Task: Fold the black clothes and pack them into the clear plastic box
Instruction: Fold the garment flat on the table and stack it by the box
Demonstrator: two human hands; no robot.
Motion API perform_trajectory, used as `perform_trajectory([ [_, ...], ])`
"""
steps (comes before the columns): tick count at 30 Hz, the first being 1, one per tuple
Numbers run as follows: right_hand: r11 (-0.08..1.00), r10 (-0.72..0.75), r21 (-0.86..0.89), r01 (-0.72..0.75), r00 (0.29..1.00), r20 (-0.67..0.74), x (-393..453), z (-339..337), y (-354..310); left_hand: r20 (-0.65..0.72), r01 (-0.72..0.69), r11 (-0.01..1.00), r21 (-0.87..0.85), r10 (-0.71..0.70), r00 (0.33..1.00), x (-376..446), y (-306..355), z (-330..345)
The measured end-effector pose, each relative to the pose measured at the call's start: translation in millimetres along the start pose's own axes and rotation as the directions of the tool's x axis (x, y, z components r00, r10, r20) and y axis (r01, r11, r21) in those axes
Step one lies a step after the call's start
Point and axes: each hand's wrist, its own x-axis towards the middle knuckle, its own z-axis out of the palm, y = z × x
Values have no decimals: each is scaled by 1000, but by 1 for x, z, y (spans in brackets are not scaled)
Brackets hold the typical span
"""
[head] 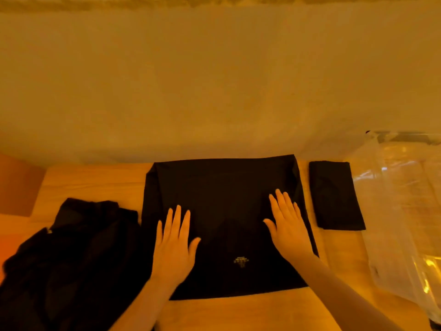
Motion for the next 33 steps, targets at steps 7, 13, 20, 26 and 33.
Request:
perform_trajectory([
  [7, 999, 1, -42, 0, 1000, 21, -18, 4, 19, 37, 59, 997, 41, -61, 997, -18, -3, 3],
  [13, 991, -87, -99, 85, 996, -18, -84, 17, 0, 54, -112, 992, 50, 110, 992, -83, 10, 6],
  [20, 978, -41, -202, 49, 998, 43, -122, 47, 31, 148, -97, 990, 102, 82, 986, -105, -2, 24],
  [26, 988, -34, -147, 38, 999, 26, -169, 55, 34, 133, -161, 984, 74, 151, 980, -143, 12, 32],
  [33, 984, -99, -141, 111, 991, 89, -207, 64, 46, 28, -287, 952, 103, 286, 958, -176, 5, 41],
])
